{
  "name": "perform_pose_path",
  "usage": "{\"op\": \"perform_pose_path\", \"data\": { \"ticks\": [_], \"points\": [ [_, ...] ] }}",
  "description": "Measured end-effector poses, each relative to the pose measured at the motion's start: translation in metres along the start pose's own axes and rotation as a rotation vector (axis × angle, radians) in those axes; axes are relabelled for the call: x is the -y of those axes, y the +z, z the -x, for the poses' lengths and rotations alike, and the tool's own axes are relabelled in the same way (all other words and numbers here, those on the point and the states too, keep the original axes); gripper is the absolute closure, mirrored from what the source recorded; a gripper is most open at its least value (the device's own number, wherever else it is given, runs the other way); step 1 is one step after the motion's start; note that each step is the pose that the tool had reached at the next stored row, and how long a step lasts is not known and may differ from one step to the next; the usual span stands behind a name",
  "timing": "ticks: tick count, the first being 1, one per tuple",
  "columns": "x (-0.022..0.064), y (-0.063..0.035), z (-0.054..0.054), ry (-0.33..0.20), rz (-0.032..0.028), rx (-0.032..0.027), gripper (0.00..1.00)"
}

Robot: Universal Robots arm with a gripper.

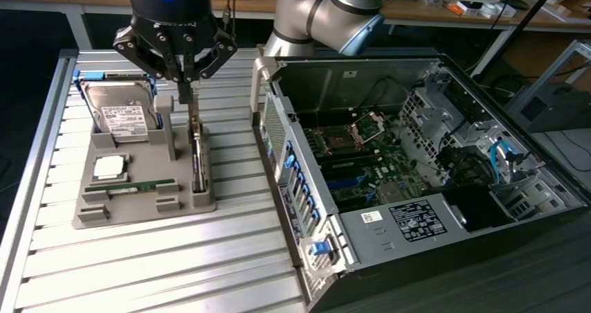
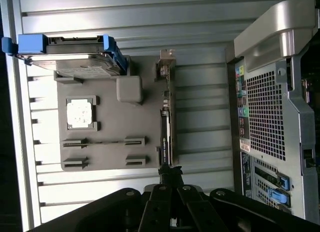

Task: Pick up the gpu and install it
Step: 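Reach for the gpu, then pick up the gpu and move the gpu toward the slot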

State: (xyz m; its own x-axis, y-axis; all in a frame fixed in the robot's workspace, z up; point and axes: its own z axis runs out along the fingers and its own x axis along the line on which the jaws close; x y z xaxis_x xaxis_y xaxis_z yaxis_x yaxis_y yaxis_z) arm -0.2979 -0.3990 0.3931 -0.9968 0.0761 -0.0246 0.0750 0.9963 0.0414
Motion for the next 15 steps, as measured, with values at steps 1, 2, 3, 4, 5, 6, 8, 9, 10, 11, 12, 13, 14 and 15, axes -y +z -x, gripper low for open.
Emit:
{"op": "perform_pose_path", "data": {
  "ticks": [1,2,3,4,5,6,8,9,10,11,12,13,14,15],
  "points": [
    [0.0,0.0,-0.0009,0.0,0.0001,0.0001,0.89],
    [0.0001,0.0,-0.0014,0.0,0.0,0.0,0.89],
    [0.0002,0.0,-0.0022,0.0,0.0,0.0,0.89],
    [0.0002,-0.0001,-0.0029,0.0,0.0,0.0,0.89],
    [0.0003,-0.0001,-0.0036,0.0,0.0,0.0,0.89],
    [0.0003,0.0,-0.0037,0.0,0.0001,0.0001,0.89],
    [0.0003,-0.0001,-0.0038,0.0,0.0001,0.0001,0.89],
    [0.0003,-0.0001,-0.0039,0.0,0.0,0.0,0.89],
    [0.0003,-0.0001,-0.0039,0.0,0.0001,0.0,0.89],
    [0.0003,-0.0001,-0.0039,0.0,0.0,0.0,0.89],
    [0.0003,-0.0001,-0.0039,0.0,0.0,0.0,0.89],
    [0.0003,-0.0001,-0.0039,0.0,0.0001,0.0,0.89],
    [0.0003,-0.0001,-0.0039,0.0,0.0001,0.0,0.89],
    [0.0003,-0.0001,-0.0039,0.0,0.0,0.0,0.89]
  ]
}}
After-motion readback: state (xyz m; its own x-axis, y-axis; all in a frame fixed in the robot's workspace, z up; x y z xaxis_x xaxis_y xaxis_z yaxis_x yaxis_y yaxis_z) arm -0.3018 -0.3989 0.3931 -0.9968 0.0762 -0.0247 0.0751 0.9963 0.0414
